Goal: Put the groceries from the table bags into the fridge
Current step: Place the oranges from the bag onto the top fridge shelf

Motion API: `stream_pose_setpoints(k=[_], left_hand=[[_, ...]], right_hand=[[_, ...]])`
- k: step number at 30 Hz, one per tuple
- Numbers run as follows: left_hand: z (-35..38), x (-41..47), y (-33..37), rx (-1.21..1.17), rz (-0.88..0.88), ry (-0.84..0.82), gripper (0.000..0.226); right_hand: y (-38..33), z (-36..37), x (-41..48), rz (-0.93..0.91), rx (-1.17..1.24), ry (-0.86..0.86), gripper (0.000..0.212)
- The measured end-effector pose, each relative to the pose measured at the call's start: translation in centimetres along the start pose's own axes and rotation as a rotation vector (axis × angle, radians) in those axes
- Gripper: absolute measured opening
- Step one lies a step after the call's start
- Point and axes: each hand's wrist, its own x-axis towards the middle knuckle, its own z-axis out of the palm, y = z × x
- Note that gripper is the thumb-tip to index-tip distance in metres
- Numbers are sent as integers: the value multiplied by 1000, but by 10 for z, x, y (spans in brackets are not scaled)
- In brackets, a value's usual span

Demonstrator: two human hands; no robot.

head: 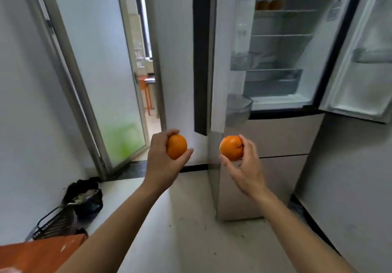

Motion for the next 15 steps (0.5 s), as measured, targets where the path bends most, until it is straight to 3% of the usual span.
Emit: stream_pose_setpoints(k=[9,15], left_hand=[[187,98,97,20,253,-266,73],[308,180,114,-132,333,-161,68]], right_hand=[[90,-168,102,-32,-159,271,78],[162,-211,208,-56,-233,314,83]])
